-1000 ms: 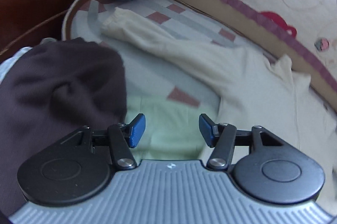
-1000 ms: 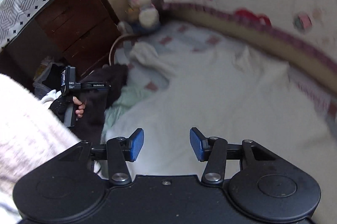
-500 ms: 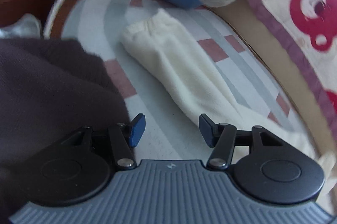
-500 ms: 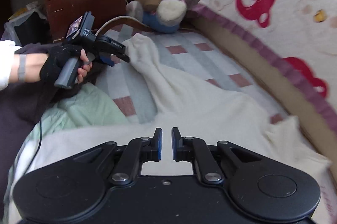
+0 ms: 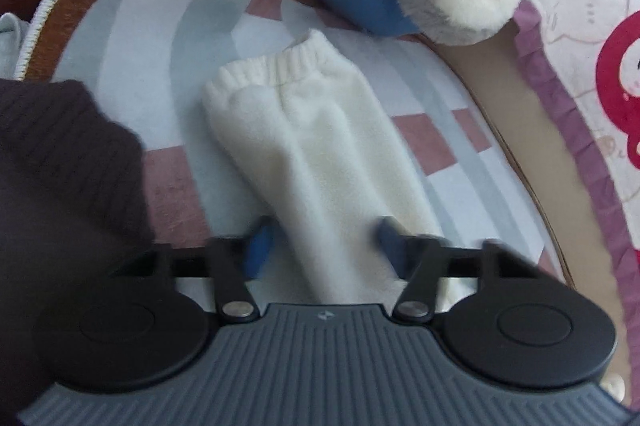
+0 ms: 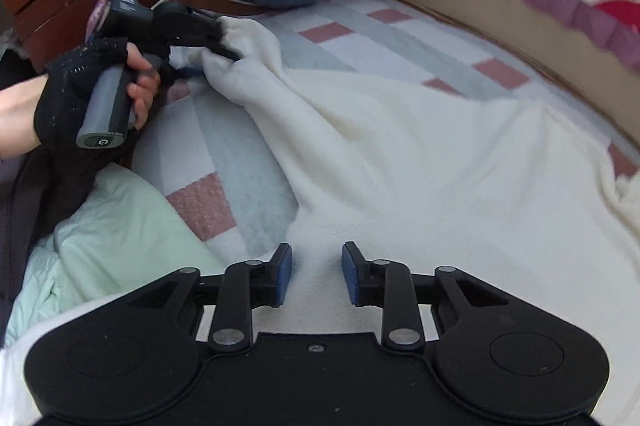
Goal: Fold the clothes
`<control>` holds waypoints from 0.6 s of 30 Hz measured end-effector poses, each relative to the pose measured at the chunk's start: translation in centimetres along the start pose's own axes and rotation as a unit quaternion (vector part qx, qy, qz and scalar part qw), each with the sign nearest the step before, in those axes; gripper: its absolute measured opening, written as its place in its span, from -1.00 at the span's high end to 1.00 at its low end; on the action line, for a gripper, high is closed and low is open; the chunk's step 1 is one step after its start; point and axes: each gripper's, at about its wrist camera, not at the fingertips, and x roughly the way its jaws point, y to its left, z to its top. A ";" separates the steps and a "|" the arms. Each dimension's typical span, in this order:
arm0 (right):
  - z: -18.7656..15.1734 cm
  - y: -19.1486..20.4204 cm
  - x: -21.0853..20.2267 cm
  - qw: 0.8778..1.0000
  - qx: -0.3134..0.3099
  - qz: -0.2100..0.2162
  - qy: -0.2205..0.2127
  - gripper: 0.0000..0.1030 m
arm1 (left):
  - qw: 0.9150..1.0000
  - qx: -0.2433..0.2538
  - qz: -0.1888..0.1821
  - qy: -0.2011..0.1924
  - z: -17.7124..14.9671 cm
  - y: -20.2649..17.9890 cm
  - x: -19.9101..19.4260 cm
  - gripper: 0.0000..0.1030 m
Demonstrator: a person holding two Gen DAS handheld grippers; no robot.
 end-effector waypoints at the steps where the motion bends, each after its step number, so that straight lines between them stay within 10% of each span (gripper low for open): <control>1: -0.3 0.0 0.2 1.000 0.000 -0.002 0.001 0.33 | 1.000 0.013 0.005 -0.014 0.4 -0.7 -0.5 0.93; 6: -1.9 0.9 0.9 1.000 -0.015 -0.002 0.004 0.22 | 0.991 0.023 0.048 -0.124 3.0 0.3 -4.4 0.94; 10: -2.4 1.1 0.9 1.000 -0.008 -0.006 -0.009 0.20 | 0.994 -0.038 0.083 -0.062 2.0 3.9 -2.7 0.95; 18: -1.5 -0.5 0.4 0.998 0.050 0.026 0.009 0.18 | 0.991 -0.115 0.028 -0.055 0.2 7.0 -2.3 0.79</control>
